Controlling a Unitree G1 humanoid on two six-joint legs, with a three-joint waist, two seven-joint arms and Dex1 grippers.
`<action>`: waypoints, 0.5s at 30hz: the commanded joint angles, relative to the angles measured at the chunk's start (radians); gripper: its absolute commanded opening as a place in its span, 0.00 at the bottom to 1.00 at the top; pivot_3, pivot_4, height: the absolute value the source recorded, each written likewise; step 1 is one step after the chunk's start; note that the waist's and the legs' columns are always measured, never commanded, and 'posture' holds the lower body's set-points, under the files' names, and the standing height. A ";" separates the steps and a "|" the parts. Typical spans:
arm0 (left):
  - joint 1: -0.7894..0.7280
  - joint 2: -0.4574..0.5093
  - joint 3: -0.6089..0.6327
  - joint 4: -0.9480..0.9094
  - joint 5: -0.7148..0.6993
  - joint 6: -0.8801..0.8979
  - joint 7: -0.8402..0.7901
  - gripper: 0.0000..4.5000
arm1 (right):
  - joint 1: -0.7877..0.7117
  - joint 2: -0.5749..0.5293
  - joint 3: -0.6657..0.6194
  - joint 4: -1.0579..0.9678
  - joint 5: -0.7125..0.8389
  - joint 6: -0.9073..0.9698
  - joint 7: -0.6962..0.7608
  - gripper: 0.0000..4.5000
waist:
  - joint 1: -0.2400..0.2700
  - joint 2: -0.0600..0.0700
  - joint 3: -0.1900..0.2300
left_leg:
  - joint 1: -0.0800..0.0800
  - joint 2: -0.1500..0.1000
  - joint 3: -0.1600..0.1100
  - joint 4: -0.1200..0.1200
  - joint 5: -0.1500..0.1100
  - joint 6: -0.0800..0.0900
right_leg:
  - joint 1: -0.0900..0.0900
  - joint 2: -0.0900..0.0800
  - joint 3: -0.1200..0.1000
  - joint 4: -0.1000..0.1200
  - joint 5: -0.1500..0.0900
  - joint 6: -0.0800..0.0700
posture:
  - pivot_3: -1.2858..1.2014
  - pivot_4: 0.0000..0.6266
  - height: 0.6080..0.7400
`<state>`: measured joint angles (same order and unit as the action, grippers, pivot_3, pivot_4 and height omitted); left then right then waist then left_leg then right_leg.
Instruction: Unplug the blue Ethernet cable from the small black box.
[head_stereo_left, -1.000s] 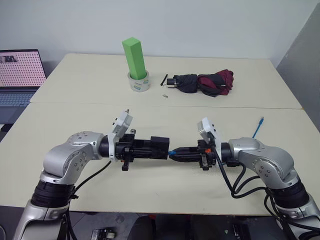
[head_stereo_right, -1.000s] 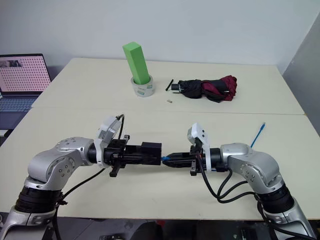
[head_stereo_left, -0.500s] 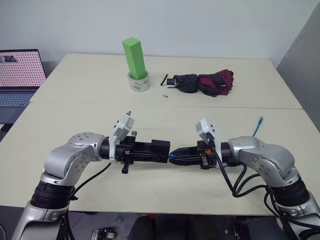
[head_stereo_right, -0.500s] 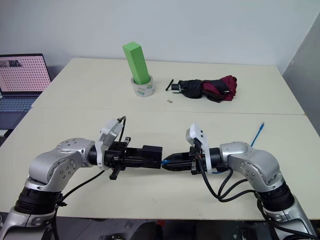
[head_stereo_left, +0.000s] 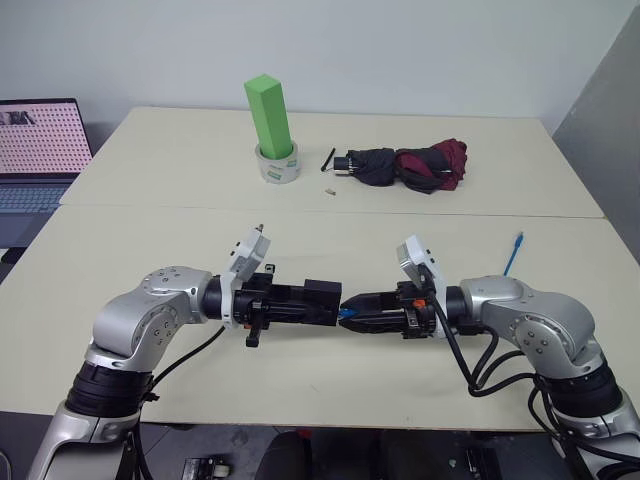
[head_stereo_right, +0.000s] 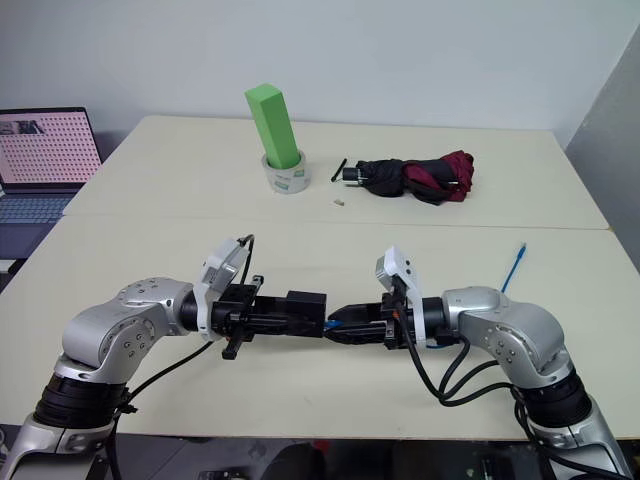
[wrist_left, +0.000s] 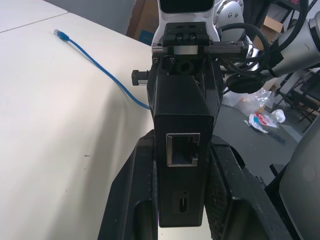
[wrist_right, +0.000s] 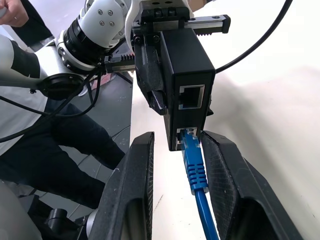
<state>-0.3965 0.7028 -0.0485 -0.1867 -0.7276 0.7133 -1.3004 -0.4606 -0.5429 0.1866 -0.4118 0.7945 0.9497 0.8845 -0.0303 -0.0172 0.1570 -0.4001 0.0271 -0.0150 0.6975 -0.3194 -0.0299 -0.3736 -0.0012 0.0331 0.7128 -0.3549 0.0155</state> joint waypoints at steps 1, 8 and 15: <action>-0.002 -0.005 0.021 -0.020 -0.022 -0.002 0.004 0.18 | -0.007 0.001 -0.005 -0.019 0.001 -0.014 0.006 0.34 | 0.000 0.000 0.000 | 0.000 0.000 0.000 0.000 0.000 0.000 | 0.000 0.000 0.000 0.000 0.000 0.000 | 0.52 0.24 1.00; -0.002 -0.008 0.020 -0.024 -0.026 0.000 0.008 0.18 | -0.010 -0.008 0.006 -0.017 -0.019 -0.022 0.016 0.30 | 0.000 0.000 0.000 | 0.000 0.000 0.000 0.000 0.000 0.000 | 0.000 0.000 0.000 0.000 0.000 0.000 | 0.52 0.24 1.00; -0.002 -0.005 0.016 -0.026 -0.025 0.000 -0.002 0.18 | -0.017 -0.017 0.016 -0.008 -0.046 -0.039 0.036 0.01 | 0.000 0.000 0.000 | 0.000 0.000 0.000 0.000 0.000 0.000 | 0.000 0.000 0.000 0.000 0.000 0.000 | 0.52 0.24 1.00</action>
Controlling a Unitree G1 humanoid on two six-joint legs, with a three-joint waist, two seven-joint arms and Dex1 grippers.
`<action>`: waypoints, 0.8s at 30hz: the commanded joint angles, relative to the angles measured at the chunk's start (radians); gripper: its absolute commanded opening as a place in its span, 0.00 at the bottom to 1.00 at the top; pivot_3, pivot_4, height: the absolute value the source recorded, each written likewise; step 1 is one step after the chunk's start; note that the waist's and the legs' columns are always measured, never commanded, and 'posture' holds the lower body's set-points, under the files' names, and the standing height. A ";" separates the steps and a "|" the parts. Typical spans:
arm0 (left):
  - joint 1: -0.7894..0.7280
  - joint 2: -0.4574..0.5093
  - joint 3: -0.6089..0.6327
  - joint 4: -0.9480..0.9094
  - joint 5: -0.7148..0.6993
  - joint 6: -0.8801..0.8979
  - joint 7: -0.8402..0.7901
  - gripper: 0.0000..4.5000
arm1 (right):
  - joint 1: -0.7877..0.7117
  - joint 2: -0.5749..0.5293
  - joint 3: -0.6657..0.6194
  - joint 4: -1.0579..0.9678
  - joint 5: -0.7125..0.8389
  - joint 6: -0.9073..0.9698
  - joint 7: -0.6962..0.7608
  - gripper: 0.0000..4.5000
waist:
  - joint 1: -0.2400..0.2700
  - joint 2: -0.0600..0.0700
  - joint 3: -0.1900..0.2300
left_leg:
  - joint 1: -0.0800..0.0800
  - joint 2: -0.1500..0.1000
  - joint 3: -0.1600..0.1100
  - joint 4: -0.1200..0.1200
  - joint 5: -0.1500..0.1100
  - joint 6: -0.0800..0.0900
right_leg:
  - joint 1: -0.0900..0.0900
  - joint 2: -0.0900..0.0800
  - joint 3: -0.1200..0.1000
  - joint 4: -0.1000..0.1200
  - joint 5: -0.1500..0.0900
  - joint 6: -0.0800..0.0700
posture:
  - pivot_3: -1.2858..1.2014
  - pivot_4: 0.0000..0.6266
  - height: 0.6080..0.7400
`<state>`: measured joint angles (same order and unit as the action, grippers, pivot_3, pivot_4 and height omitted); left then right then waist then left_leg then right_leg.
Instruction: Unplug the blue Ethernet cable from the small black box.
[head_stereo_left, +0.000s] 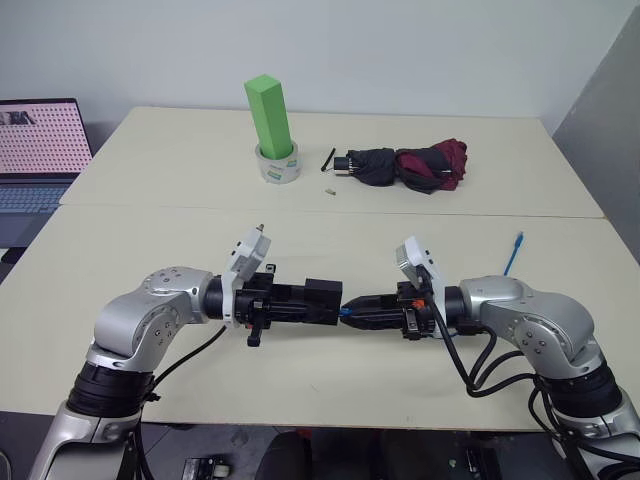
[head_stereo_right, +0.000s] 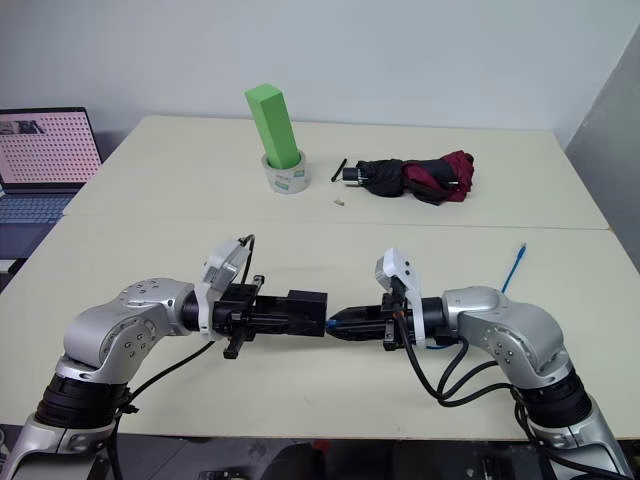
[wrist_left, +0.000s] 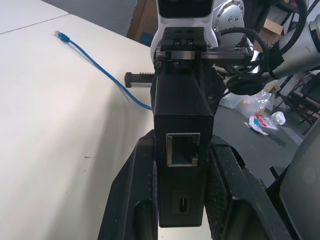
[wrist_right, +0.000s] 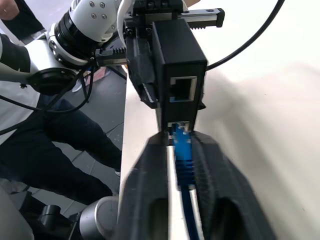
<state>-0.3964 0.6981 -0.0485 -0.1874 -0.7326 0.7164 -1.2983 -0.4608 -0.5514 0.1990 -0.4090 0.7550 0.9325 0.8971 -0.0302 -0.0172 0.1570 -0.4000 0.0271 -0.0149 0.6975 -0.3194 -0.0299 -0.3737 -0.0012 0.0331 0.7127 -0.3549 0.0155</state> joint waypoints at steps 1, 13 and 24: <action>-0.002 0.001 0.015 -0.026 -0.019 -0.004 -0.005 0.18 | -0.018 -0.009 0.004 -0.010 -0.008 -0.023 0.026 0.01 | 0.000 0.000 0.000 | 0.000 0.000 0.000 0.000 0.000 0.000 | 0.000 0.000 0.000 0.000 0.000 0.000 | 0.52 0.24 1.00; 0.012 0.022 0.019 -0.016 0.009 -0.032 -0.017 0.18 | -0.049 -0.056 0.010 0.040 -0.044 -0.040 0.097 0.01 | 0.000 0.000 0.000 | 0.000 0.000 0.000 0.000 0.000 0.000 | 0.000 0.000 0.000 0.000 0.000 0.000 | 0.52 0.24 1.00; 0.054 0.039 0.048 0.025 0.078 -0.111 0.024 0.18 | -0.011 -0.107 -0.030 0.244 -0.272 -0.251 -0.026 0.00 | 0.001 0.000 0.000 | 0.000 0.000 0.000 0.000 0.000 0.000 | 0.000 0.000 0.000 0.000 0.000 0.000 | 0.52 0.24 1.00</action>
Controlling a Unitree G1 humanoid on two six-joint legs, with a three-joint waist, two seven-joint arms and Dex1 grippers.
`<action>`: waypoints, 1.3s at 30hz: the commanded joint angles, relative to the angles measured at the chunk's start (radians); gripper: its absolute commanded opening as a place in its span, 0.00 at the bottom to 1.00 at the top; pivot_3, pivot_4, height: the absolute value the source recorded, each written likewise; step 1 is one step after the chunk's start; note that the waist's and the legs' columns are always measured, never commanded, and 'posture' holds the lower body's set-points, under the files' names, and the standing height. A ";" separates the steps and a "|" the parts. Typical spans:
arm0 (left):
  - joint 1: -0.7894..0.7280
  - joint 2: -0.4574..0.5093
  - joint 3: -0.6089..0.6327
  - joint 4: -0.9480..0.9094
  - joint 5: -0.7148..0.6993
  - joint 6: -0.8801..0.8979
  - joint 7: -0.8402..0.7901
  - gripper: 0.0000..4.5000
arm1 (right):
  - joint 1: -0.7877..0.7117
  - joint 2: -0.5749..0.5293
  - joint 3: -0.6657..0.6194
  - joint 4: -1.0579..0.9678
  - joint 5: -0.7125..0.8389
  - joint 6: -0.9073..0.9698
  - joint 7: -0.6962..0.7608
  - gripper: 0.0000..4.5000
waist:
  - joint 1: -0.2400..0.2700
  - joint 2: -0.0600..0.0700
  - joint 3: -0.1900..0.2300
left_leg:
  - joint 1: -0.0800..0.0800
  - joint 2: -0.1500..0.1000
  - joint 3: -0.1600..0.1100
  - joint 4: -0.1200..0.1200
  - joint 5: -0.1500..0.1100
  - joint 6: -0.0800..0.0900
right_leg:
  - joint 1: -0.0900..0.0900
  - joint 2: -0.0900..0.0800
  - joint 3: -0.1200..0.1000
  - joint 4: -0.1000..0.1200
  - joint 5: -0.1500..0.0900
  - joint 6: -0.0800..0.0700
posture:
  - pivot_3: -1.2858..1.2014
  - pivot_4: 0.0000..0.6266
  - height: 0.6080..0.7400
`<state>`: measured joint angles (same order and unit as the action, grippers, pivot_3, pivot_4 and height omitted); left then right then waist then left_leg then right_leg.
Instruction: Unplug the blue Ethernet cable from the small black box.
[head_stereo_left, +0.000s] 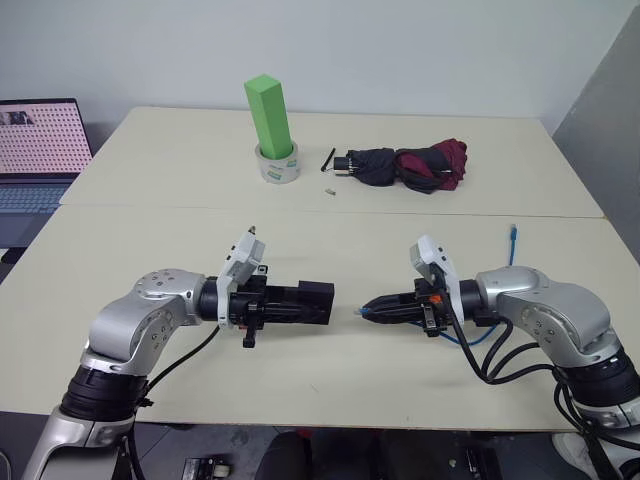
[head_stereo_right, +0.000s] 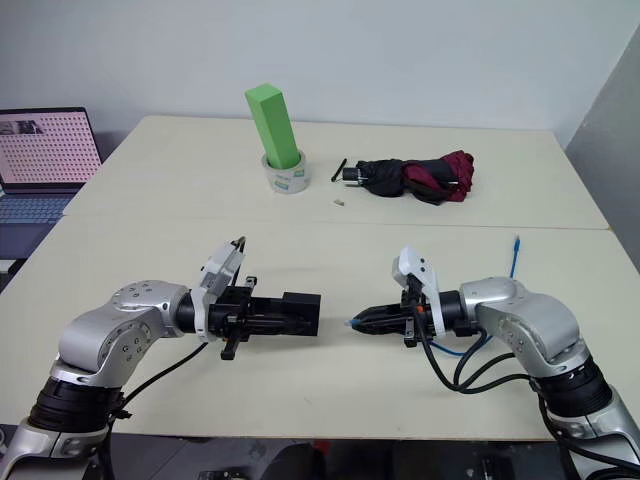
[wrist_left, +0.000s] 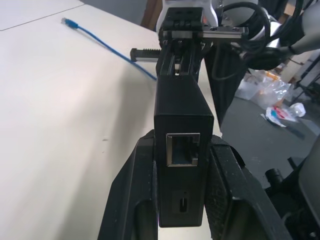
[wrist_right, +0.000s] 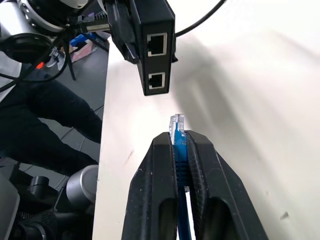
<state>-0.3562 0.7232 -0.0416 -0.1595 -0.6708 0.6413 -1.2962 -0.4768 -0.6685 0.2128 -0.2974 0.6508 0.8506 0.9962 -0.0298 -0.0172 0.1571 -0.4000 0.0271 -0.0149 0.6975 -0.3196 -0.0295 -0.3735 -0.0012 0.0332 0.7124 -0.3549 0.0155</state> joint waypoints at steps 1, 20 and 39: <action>0.017 0.008 0.045 0.003 0.029 -0.046 0.039 0.18 | 0.000 0.022 -0.037 0.205 -0.250 -0.252 -0.194 0.00 | 0.000 -0.001 0.000 | 0.000 0.000 0.000 0.000 0.000 0.000 | 0.000 0.000 0.000 0.000 0.000 0.000 | 0.52 0.24 1.00; -0.025 -0.180 0.116 0.254 0.337 -0.441 0.473 0.18 | 0.045 -0.044 -0.135 0.111 -0.247 -0.302 -0.086 0.89 | 0.003 0.001 0.001 | 0.000 0.000 0.003 0.000 0.002 -0.003 | -0.001 0.000 0.002 0.000 0.000 0.000 | 0.52 0.24 1.00; -0.096 -0.340 0.263 0.699 0.428 -0.761 0.817 0.52 | -0.100 0.121 0.005 -0.047 -0.236 -0.191 -0.135 0.89 | 0.002 -0.001 0.000 | -0.001 -0.001 0.002 0.001 0.002 -0.004 | -0.002 -0.002 0.000 0.001 0.000 0.000 | 0.52 0.24 1.00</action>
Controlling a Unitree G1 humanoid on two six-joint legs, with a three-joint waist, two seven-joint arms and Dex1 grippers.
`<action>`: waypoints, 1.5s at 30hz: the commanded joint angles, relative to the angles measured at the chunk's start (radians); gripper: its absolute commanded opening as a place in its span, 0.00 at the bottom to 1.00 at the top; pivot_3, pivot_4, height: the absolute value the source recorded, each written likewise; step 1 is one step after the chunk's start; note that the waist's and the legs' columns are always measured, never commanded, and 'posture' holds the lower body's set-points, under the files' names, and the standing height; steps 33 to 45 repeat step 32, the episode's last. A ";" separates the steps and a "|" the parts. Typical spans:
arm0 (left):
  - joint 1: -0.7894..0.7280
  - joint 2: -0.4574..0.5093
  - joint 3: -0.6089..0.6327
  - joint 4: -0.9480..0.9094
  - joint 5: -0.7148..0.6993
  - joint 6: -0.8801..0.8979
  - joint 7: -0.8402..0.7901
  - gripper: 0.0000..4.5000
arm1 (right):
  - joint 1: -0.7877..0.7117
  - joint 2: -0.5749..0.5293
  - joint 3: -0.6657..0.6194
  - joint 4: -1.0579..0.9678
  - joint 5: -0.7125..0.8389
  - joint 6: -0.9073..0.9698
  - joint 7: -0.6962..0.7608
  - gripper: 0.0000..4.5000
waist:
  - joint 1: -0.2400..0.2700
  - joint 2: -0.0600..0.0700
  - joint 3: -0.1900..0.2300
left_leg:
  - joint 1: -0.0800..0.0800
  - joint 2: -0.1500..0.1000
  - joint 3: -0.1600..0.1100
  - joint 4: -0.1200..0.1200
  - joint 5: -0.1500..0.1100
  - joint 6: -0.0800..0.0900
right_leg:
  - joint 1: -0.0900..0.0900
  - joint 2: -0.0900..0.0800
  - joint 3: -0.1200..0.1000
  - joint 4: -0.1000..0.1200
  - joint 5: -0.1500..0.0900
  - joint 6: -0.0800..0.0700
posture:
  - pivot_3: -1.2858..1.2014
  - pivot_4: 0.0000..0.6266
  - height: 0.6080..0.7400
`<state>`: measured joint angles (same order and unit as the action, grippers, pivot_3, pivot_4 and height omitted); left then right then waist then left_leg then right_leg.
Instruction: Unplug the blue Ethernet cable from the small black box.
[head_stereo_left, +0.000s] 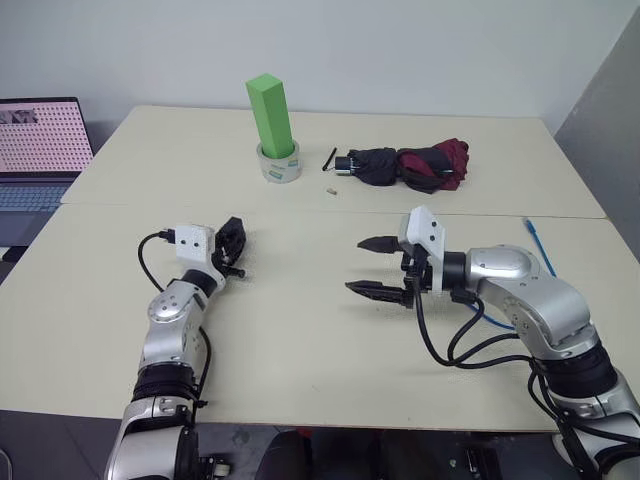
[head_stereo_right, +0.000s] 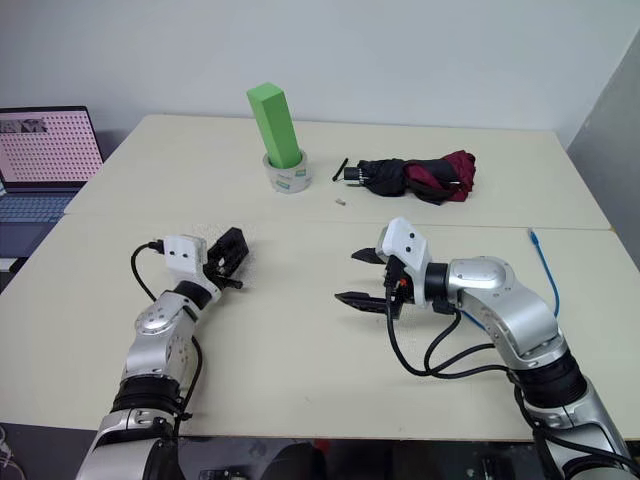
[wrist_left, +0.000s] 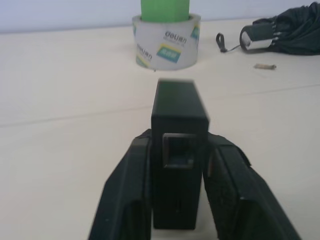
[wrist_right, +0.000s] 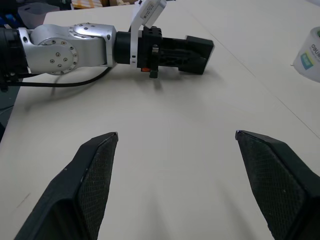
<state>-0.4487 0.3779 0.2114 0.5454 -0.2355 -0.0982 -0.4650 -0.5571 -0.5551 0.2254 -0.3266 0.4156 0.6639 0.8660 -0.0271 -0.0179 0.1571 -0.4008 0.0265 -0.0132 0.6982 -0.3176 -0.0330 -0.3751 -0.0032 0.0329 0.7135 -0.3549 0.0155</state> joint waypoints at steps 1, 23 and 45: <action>0.004 0.007 0.007 -0.011 -0.004 -0.024 -0.020 0.58 | -0.018 0.009 -0.009 -0.019 0.000 -0.002 -0.007 0.89 | -0.001 0.000 0.000 | 0.000 0.000 0.000 0.000 0.000 0.000 | 0.000 0.000 0.000 0.000 0.000 0.000 | 0.52 0.24 1.00; 0.480 0.313 0.102 -0.825 -0.102 0.489 -0.134 0.98 | 0.322 -0.089 -0.280 -0.147 0.025 -0.067 -0.074 0.89 | 0.001 0.000 0.000 | 0.001 0.000 -0.001 -0.001 -0.002 0.004 | 0.002 0.000 0.000 -0.001 0.000 0.000 | 0.52 0.24 1.00; 0.430 0.430 0.173 -0.889 -0.281 0.663 -0.271 0.98 | 0.382 -0.204 -0.376 -0.096 0.035 -0.089 -0.002 0.89 | 0.000 0.000 0.000 | 0.002 0.000 -0.001 -0.002 -0.002 0.004 | 0.002 0.001 0.000 -0.001 0.000 0.000 | 0.52 0.24 1.00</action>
